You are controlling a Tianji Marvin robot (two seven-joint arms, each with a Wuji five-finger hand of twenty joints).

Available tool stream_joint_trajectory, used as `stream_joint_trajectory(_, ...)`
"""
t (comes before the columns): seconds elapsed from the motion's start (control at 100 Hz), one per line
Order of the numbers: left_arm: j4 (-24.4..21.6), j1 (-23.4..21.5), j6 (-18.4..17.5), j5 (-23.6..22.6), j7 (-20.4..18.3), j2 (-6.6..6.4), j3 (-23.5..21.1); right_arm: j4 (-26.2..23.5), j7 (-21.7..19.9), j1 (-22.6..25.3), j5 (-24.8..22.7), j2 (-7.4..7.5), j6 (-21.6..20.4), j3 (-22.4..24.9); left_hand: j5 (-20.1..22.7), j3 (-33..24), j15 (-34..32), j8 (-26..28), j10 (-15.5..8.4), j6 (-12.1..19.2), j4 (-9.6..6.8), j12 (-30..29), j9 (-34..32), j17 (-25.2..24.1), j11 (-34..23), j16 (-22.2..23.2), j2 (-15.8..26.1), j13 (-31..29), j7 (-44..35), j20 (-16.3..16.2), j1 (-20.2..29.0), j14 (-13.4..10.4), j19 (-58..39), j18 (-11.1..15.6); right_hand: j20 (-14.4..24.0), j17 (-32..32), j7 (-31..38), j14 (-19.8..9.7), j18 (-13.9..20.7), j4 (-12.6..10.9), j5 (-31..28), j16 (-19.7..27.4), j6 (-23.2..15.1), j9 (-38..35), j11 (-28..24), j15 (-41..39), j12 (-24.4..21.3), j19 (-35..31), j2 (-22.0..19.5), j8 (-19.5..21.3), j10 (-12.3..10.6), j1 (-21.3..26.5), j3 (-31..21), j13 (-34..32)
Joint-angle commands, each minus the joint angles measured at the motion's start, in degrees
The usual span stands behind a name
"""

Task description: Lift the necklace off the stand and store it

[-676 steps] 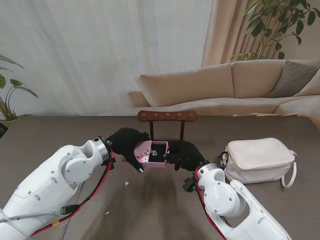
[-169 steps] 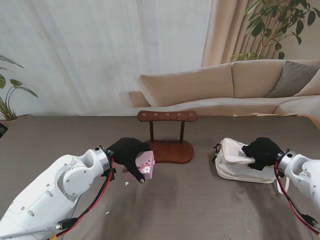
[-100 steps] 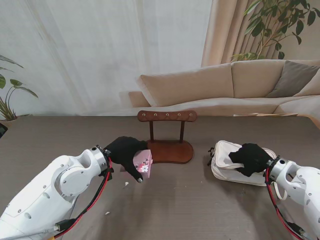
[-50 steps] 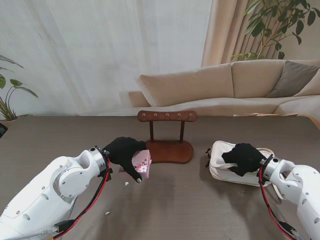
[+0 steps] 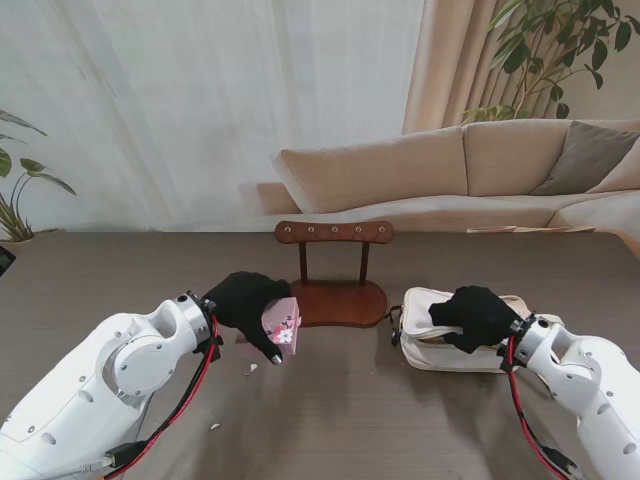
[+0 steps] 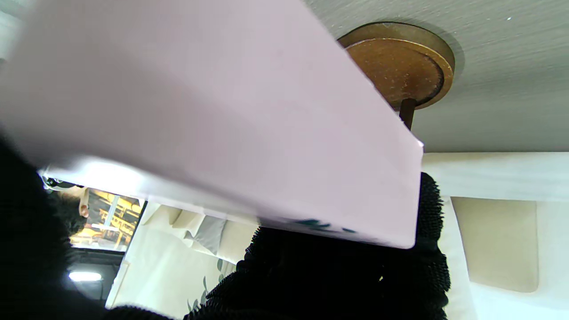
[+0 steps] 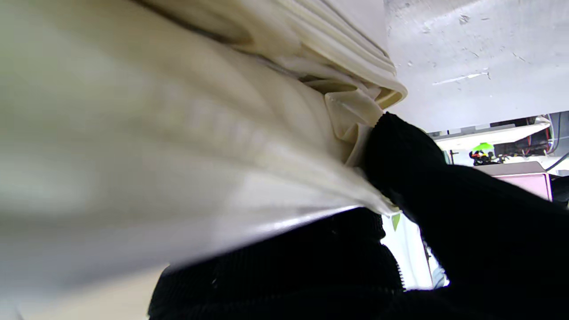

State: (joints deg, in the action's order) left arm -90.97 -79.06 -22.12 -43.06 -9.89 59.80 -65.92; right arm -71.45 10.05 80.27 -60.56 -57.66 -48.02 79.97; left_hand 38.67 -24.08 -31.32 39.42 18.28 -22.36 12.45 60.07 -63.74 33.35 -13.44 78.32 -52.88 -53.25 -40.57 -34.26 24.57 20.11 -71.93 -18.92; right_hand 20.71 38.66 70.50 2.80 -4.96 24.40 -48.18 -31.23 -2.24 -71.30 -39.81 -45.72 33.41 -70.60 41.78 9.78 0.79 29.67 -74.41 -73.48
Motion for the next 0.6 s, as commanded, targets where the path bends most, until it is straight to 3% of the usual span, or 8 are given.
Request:
stream_joint_trajectory(0.0,-0.72,-0.44,0.27,-0.13,-1.01,0.01,-0.41,-1.73,-1.45,1.29,0.37,-0.95,-0.52,-0.59,3.55,-27.50,-11.24,5.78,-8.49,11.19,-1.51,2.71,-5.98,2.16,-6.38,3.11,9.76,-5.63,-38.14,-1.61,30.48,-2.08,-3.22,3.77,1.68,3.65,1.35,-2.21,0.66,-2.13,-0.25,-0.35,-11.60,-2.30,-0.76,-0.99,-0.14,-1.94,-2.73,1.23,-2.08,2.74,-5.19,-2.04)
stream_joint_trajectory(0.29,-0.90,-1.47,0.43,-0.63,-1.07,-0.07,-1.58,-4.92,-3.80,3.75,5.12,-1.84,0.58,-2.03,3.56,-27.44,-11.23,5.79,-8.41,11.18,-1.50,2.68,-5.93,2.16,-6.34,3.10,9.83,-5.64,-38.13,-1.60,30.53,-2.00,-3.22,3.77,1.90,3.68,1.31,-2.09,0.63,-2.15,-0.23,-0.17,-11.54,-2.32,-0.75,-1.24,-0.30,-1.85,-2.81,1.24,-1.91,2.71,-5.14,-1.98)
stream_joint_trajectory(0.59,-2.49,-3.58,0.69,-1.81,-1.52,-0.25,-4.02,-9.22,-4.78,6.20,9.55,-2.75,5.06,-5.36,3.53,-27.40,-11.23,5.79,-8.35,11.17,-1.52,2.71,-5.93,2.14,-6.35,3.09,9.79,-5.62,-38.11,-1.59,30.59,-2.04,-3.21,3.76,2.37,3.64,1.04,-1.80,0.28,-2.26,-0.30,-0.08,-10.92,-2.45,-0.58,-1.64,-0.46,-2.15,-2.96,1.07,-1.62,2.79,-4.82,-2.07)
